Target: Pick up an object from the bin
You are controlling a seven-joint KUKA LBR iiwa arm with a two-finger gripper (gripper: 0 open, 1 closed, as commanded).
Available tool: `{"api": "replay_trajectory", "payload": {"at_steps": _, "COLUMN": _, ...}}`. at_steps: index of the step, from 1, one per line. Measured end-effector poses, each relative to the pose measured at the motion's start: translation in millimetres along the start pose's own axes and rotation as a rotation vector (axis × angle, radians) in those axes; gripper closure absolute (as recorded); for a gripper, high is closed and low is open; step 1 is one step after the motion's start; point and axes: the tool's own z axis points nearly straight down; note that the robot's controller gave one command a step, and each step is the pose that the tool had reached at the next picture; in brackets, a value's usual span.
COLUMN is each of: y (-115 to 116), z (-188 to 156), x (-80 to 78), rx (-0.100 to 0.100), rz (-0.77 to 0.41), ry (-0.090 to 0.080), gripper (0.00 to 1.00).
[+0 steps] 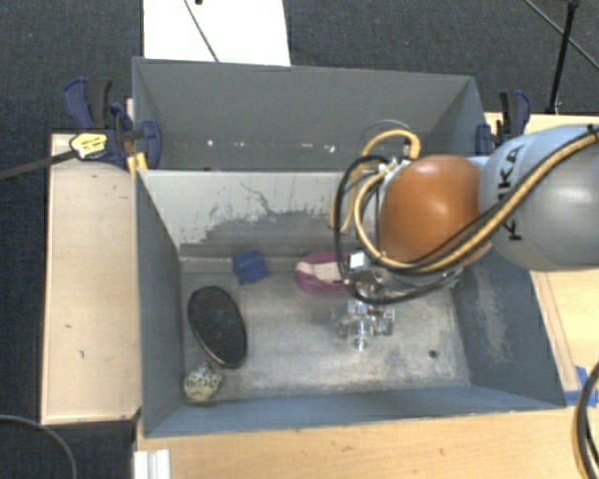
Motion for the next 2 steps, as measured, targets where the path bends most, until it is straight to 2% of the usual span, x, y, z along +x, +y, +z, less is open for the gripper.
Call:
{"api": "replay_trajectory", "payload": {"at_steps": 1, "y": 11.1, "z": -129.4, "x": 6.7, "rx": 0.011, "rz": 0.023, "ry": -0.004, "gripper": 1.00}}
{"api": "replay_trajectory", "payload": {"at_steps": 2, "y": 17.2, "z": -169.7, "x": 17.3, "rx": 0.009, "rz": 0.065, "ry": -0.003, "gripper": 1.00}}
